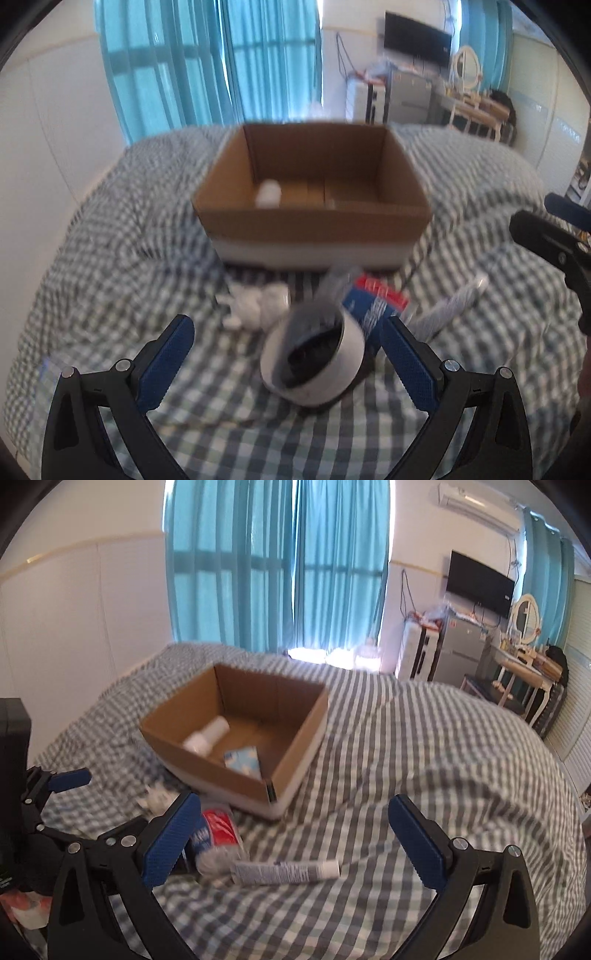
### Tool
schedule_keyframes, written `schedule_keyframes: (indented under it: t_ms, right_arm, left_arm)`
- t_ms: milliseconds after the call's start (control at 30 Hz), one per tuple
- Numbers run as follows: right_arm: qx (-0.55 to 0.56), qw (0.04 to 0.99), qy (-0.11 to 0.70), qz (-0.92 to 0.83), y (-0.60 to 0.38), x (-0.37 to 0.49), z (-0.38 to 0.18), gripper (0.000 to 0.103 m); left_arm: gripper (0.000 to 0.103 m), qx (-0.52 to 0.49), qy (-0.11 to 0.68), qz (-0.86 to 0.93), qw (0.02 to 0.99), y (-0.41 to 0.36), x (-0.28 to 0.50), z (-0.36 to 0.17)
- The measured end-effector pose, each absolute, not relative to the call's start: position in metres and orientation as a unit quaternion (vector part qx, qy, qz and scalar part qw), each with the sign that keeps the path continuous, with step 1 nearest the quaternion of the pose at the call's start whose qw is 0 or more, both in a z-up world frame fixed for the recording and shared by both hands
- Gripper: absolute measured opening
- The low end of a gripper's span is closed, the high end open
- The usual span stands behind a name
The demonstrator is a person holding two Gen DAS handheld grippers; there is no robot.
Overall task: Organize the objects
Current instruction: 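Grasp the white tape roll with left tool while right tool grasps swab jar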
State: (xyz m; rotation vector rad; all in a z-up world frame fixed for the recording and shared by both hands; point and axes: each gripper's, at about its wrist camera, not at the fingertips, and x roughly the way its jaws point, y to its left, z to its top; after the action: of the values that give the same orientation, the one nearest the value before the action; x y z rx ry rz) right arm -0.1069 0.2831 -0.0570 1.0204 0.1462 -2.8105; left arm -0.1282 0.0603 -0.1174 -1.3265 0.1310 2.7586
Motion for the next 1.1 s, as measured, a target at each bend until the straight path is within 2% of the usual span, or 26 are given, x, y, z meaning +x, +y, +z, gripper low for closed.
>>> schedule_keyframes:
  t_ms: [300, 467, 667, 733, 833, 933, 1100]
  right_arm:
    - [0.382, 0.091, 0.049, -0.918, 0.274, -0.117, -0.102, 0.102]
    - [0.408, 0.090, 0.027, -0.908, 0.276, -0.129, -0.117, 0.102]
    - [0.423, 0.085, 0.037, -0.901, 0.269, -0.134, -0.126, 0.102]
    - [0.427, 0.087, 0.042, -0.899, 0.263, -0.136, -0.127, 0.102]
    - [0.428, 0.091, 0.056, -0.897, 0.253, -0.136, -0.129, 0.102]
    - [0.429, 0.098, 0.066, -0.895, 0.243, -0.138, -0.130, 0.102]
    - [0.439, 0.109, 0.070, -0.889, 0.229, -0.146, -0.135, 0.102]
  left_arm:
    - [0.103, -0.484, -0.008, 0.873, 0.062, 0.050, -0.148, -0.155]
    - [0.103, -0.515, 0.006, 0.854, 0.076, 0.058, -0.154, -0.176]
    - [0.078, -0.495, -0.014, 0.862, 0.103, 0.053, -0.145, -0.166]
    - [0.053, -0.494, -0.030, 0.859, 0.127, 0.051, -0.142, -0.163]
    - [0.037, -0.489, -0.034, 0.861, 0.134, 0.047, -0.142, -0.156]
    - [0.028, -0.482, -0.028, 0.865, 0.136, 0.043, -0.137, -0.149]
    - [0.025, -0.470, -0.024, 0.873, 0.131, 0.029, -0.137, -0.134]
